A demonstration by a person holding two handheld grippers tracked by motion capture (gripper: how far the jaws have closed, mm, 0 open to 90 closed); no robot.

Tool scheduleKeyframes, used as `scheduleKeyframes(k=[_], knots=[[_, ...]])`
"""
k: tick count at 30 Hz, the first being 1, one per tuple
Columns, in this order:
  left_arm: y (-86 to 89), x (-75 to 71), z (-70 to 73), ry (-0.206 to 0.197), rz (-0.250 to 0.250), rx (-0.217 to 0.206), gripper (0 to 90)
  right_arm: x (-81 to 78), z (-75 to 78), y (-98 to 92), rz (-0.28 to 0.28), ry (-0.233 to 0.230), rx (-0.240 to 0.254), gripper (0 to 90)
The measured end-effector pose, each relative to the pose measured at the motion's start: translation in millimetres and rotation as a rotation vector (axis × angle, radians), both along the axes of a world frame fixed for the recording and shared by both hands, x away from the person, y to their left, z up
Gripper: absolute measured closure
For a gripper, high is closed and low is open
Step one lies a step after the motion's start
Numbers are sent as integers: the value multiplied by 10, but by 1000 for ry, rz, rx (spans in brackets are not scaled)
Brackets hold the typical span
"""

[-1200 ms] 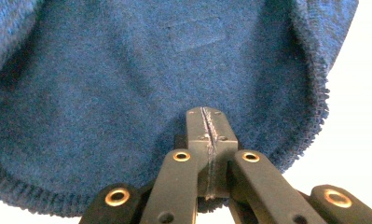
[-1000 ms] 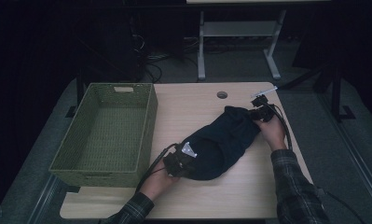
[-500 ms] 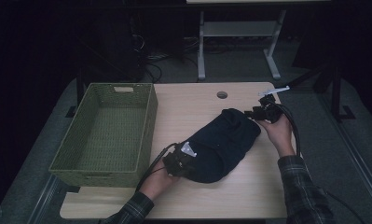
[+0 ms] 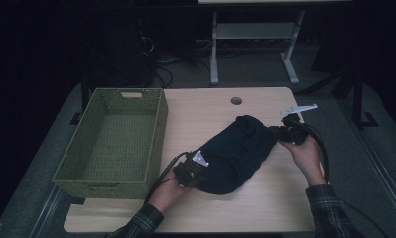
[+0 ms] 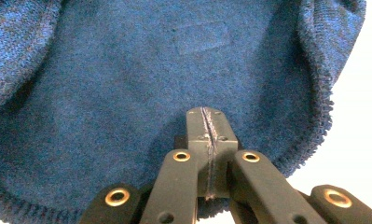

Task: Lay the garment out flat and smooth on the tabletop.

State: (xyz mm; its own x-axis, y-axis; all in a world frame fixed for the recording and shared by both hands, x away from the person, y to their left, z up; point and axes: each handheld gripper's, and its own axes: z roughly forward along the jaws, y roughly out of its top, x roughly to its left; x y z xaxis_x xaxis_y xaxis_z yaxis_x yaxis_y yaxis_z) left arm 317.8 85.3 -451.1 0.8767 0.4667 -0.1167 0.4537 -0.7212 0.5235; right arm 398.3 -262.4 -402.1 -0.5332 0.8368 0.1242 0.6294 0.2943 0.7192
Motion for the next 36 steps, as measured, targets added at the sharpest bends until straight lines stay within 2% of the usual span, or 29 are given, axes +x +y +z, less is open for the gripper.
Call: scheduleKeyframes(k=[6,10,13,15,17,21,23,26,29,31,34,36], knots=[[5,5,2,2,-4,3,897,-233,-59,27,31,-12,3,896],[9,9,2,5,-7,4,897,-374,-120,68,53,-13,15,899],[8,10,0,8,-3,-1,897,-490,-177,140,70,-39,1,899],[7,9,-1,11,0,-4,897,-552,-209,197,88,-28,7,899],[9,10,-1,12,-1,-5,897,-605,-240,254,112,-39,-3,900],[15,16,-2,15,-3,-6,897,-722,-293,361,152,-14,-7,900],[16,17,-7,21,5,-17,897,-784,-300,399,170,-25,13,900],[20,21,-6,23,3,-16,897,-874,-338,467,190,-1,27,900],[23,24,-6,26,2,-16,897,-953,-393,529,204,3,22,899],[25,27,-7,28,2,-18,897,-986,-441,559,208,18,43,899],[25,24,-7,26,2,-18,896,-997,-496,586,202,23,34,900],[28,29,-7,30,2,-21,894,-971,-542,593,203,36,44,900]])
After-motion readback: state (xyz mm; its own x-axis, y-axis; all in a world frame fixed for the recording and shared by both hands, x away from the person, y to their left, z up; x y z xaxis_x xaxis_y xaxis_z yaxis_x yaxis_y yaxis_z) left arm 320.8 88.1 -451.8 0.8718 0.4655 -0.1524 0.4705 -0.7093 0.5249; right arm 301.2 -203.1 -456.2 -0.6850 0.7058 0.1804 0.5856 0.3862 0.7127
